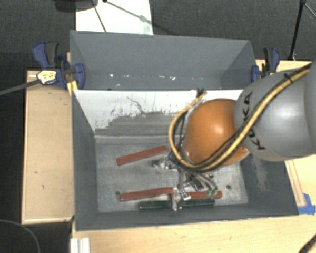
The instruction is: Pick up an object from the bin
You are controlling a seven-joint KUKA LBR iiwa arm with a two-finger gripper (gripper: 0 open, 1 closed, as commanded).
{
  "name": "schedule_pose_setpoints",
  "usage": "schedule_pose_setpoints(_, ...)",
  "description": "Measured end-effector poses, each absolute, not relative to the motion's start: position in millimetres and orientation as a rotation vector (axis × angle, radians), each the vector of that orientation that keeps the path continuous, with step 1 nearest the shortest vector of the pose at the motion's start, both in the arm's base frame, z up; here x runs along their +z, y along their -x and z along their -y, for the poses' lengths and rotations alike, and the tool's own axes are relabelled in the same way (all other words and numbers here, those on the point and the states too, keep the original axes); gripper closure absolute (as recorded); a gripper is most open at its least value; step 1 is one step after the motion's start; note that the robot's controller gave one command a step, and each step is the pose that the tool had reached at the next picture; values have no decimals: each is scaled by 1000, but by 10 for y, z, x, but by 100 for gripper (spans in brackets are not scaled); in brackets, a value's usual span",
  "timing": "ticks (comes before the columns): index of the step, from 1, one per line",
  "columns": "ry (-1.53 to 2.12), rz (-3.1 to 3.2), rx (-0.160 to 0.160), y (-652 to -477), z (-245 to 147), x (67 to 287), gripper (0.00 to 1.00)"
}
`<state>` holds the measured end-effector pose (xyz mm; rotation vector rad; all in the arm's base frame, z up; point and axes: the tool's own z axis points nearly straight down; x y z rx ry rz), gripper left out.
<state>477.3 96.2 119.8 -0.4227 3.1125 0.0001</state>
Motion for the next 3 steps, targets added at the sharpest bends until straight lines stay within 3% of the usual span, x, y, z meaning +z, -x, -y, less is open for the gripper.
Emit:
schedule_pose_setpoints(1,536,-3075,2,-4815,-1073,738,0)
schedule_pose_setpoints(2,677,-3057,6,-4820,-1068,736,100)
schedule_pose_setpoints(3,676,-3057,6,-4820,-1070,736,100)
